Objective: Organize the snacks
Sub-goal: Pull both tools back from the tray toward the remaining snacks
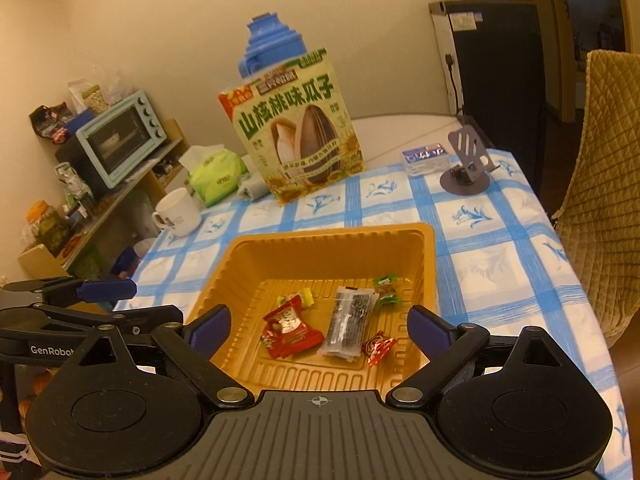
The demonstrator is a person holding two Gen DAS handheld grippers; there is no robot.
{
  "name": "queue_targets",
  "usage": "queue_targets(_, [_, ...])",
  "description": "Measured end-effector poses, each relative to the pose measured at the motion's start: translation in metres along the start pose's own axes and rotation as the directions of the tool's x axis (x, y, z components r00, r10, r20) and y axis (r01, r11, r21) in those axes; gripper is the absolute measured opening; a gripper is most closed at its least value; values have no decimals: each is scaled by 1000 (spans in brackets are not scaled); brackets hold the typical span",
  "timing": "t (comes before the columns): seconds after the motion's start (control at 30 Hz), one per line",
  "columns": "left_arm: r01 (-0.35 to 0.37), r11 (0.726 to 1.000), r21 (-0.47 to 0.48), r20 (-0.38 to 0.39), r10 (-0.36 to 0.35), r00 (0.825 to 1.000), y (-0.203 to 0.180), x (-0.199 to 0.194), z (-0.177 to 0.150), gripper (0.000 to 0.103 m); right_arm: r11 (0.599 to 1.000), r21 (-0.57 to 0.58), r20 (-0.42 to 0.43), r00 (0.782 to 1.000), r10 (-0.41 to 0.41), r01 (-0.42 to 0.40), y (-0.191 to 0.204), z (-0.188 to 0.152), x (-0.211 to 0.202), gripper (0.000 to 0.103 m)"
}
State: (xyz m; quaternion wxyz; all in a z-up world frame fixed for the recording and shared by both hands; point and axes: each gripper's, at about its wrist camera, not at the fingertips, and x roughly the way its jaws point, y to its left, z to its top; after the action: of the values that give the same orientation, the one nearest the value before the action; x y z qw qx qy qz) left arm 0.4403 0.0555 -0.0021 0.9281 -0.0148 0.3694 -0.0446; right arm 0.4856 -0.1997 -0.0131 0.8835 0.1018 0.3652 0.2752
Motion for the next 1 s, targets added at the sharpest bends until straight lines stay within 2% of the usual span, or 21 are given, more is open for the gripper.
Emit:
queue_targets(0.3, [-14,1000,-19,29,15,999,-24,-60,-28,90,998,-57,14,999,35,-34,16,-27,-49,95])
queue_targets(0.6, [-40,998,-43,52,42,998,-48,-115,-65,91,990,-110,-11,996,86,-86,30,-68,-94,95])
queue_targets(1.0, [-68,992,-109,5,69,998,-74,-145,-127,92,979,-153,-100,988,120,-135,28,-119,-119,95])
